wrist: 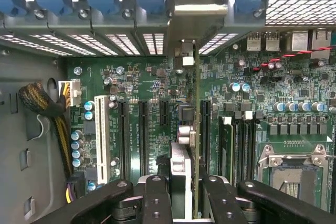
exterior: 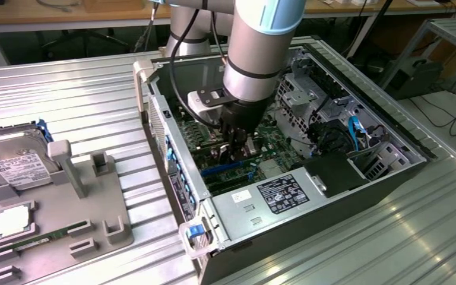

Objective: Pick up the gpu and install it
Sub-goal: 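Insert the gpu into the slot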

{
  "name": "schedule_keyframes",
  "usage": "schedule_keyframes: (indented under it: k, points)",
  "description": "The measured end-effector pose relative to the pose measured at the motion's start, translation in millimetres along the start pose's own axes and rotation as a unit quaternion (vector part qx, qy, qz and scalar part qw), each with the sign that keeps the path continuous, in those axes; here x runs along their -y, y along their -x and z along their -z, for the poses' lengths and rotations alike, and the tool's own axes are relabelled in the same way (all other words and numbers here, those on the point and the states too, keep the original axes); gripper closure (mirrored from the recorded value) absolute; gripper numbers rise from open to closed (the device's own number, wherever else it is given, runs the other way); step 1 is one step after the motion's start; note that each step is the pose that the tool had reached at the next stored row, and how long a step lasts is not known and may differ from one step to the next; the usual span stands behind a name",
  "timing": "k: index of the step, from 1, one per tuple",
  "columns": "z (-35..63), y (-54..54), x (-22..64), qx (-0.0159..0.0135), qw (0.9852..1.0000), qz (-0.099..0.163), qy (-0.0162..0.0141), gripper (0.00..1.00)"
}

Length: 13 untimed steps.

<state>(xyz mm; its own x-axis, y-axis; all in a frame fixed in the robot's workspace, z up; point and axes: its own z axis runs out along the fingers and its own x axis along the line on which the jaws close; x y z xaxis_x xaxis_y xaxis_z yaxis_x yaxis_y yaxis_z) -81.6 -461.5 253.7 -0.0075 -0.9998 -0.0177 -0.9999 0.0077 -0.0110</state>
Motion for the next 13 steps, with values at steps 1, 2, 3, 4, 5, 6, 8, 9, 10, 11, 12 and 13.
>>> schedule_keyframes:
  k: [1,2,3,4,5,6,8,9,10,11,12,13]
  points:
    - [-0.2,0.1,-0.1,0.0000,1.0000,0.000,0.0000,0.71]
    - [-0.5,0.2,-0.2,0.0000,1.0000,0.000,0.0000,0.71]
    - [-0.7,0.2,-0.3,-0.0001,1.0000,0.000,0.0001,0.71]
    - [-0.9,0.4,-0.3,0.0000,1.0000,0.000,0.0001,0.71]
    - [-1.1,0.5,-0.3,0.0000,1.0000,0.000,0.0002,0.71]
    - [-1.3,0.7,-0.3,0.0000,1.0000,0.000,0.0005,0.71]
    - [-1.9,1.3,-0.3,0.0000,1.0000,0.000,0.0014,0.71]
    - [-2.1,1.9,-0.4,-0.0001,1.0000,0.000,0.0019,0.71]
    - [-2.3,2.8,-0.4,-0.0001,1.0000,0.000,0.0023,0.71]
    - [-2.6,3.8,-0.4,-0.0002,1.0000,0.000,0.0027,0.71]
    - [-2.9,4.7,-0.3,-0.0002,1.0000,0.000,0.0031,0.71]
    - [-3.3,5.0,-0.3,-0.0002,1.0000,0.000,0.0034,0.71]
